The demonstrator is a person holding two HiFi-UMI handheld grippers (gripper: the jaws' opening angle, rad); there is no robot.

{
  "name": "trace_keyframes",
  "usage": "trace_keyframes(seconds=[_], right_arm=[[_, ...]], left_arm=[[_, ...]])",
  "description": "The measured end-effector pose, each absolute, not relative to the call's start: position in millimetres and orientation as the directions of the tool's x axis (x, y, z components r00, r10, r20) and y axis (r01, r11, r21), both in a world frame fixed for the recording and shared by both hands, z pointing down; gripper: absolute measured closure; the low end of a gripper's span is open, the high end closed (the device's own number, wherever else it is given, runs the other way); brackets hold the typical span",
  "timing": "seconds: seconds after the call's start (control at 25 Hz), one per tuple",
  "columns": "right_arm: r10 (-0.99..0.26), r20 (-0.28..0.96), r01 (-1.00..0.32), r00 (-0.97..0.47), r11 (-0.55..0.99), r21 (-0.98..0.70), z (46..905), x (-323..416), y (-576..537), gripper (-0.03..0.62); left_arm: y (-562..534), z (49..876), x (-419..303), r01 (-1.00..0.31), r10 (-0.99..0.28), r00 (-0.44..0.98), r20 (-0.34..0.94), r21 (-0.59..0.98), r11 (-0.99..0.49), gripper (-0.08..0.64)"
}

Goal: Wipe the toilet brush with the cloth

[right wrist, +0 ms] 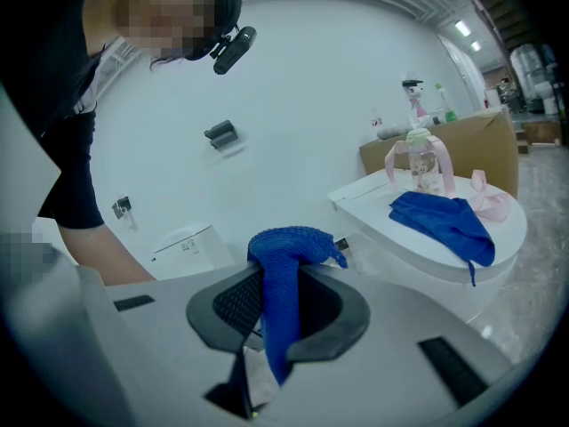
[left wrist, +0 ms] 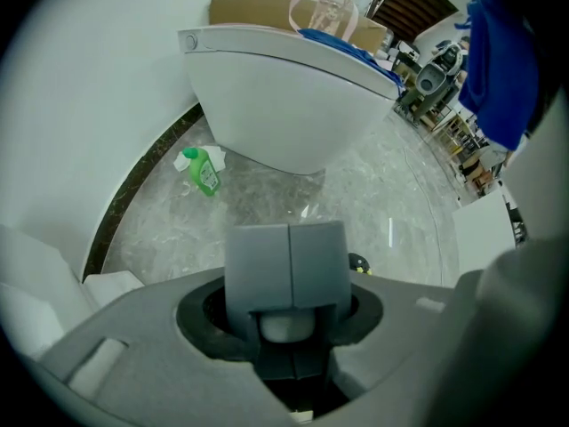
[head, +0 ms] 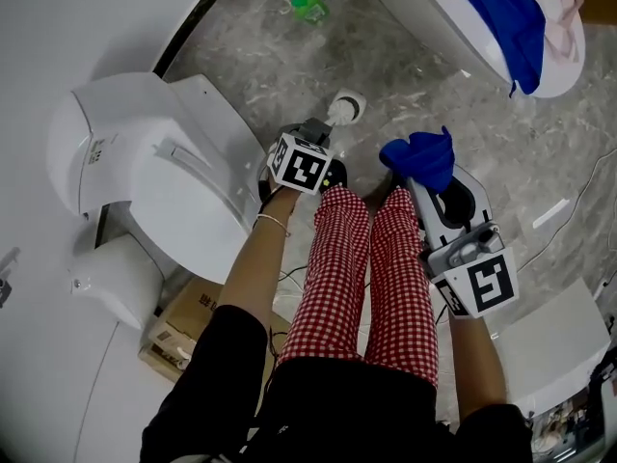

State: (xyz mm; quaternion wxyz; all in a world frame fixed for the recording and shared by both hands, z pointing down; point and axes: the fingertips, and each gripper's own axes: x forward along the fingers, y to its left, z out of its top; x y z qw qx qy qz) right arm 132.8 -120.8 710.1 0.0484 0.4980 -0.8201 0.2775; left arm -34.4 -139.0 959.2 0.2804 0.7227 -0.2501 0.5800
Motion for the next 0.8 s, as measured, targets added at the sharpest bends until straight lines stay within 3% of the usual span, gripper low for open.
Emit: trace_keyframes(seconds=[0.8], right_arm=[[-0.775, 0.349, -0.833, -0.527, 0.389, -0.393, 686.8, 84.7, -132.4, 0.522]], left_arm=[[-128.7, 900.7, -72.2, -0.722, -0.116, 0.391, 0.913, 0.227, -0.654, 0.39]])
